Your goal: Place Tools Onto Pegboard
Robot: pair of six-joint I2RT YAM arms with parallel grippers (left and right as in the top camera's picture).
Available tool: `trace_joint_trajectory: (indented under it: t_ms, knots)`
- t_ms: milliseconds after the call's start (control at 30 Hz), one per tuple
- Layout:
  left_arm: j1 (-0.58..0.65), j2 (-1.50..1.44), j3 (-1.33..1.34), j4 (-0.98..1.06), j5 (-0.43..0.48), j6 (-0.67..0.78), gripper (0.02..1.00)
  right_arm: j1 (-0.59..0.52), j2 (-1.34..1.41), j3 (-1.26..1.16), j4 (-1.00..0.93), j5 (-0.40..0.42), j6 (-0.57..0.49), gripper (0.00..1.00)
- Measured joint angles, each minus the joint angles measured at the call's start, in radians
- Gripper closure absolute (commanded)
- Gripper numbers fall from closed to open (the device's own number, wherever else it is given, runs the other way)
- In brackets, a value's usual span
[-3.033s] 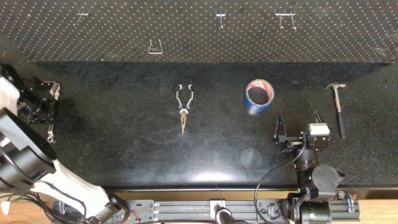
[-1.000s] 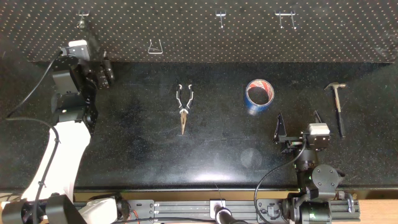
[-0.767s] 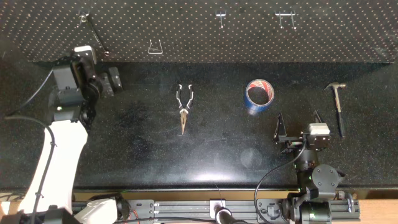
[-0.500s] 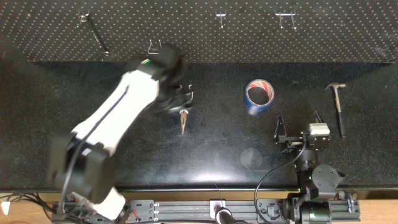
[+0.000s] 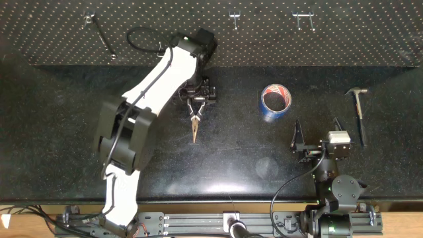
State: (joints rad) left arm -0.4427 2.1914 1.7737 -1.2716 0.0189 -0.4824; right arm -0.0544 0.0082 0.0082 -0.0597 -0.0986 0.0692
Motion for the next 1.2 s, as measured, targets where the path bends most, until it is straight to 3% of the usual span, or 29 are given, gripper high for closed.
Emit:
trace_joint_trajectory:
  t_ms: [500,800,1033,1200]
  knots:
    - [0.000,0.034,0.000,0.062,0.054,-0.002,0.023,0.000,0.000,0.000,0.000,0.000,0.000,0.025]
    - [0.000,0.034,-0.031,0.077,0.080,-0.074,0.023,0.000,0.000,0.000,0.000,0.000,0.000,0.027]
    - [0.000,0.034,-0.032,0.084,0.083,-0.096,0.261,0.000,0.000,0.000,0.000,0.000,0.000,0.027]
    - [0.000,0.030,-0.034,0.092,0.079,-0.095,0.603,0.000,0.000,0.000,0.000,0.000,0.000,0.027]
